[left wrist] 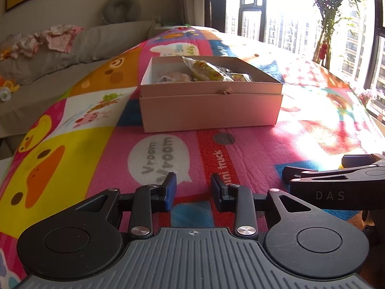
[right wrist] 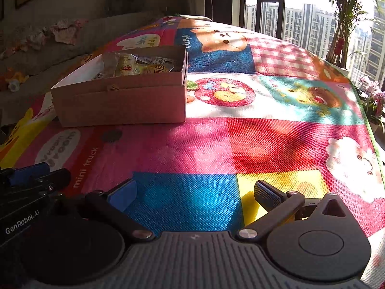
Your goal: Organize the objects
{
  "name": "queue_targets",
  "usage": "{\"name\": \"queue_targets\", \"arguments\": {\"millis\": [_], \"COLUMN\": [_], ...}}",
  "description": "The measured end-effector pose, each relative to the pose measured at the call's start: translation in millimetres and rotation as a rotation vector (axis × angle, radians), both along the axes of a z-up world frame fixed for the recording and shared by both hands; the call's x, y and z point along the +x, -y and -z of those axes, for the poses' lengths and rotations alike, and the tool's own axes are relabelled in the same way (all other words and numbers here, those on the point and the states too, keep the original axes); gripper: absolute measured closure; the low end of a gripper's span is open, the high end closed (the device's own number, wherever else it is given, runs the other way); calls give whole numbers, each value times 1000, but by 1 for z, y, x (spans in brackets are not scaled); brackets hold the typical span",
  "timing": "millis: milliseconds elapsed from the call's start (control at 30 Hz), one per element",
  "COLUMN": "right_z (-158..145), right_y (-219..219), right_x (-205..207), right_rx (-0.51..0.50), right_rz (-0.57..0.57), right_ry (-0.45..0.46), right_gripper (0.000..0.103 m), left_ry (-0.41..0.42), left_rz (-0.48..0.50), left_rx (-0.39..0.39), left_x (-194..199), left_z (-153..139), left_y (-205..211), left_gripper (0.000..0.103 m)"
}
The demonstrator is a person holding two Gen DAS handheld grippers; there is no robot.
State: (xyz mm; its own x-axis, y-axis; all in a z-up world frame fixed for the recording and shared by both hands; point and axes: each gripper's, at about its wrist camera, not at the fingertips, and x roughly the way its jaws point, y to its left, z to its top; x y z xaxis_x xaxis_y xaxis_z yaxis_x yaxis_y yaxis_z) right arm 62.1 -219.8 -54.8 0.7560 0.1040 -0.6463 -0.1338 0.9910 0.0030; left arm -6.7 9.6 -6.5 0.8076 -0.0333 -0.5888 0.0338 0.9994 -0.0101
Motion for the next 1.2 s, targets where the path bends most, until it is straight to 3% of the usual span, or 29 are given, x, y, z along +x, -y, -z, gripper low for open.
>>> {"name": "queue_targets", "arguments": {"millis": [1200], "right_z": [0], "right_y": [0], "right_x": [-1], "right_rx": [6], "right_rz": [1], "right_ry": [1], "right_gripper": [0], "left_ry": [-1], "left_rz": [-1], "left_rx": [-4], "left_x": [1], "left_z": [0], "left_y": [-1], "left_gripper": [68]}}
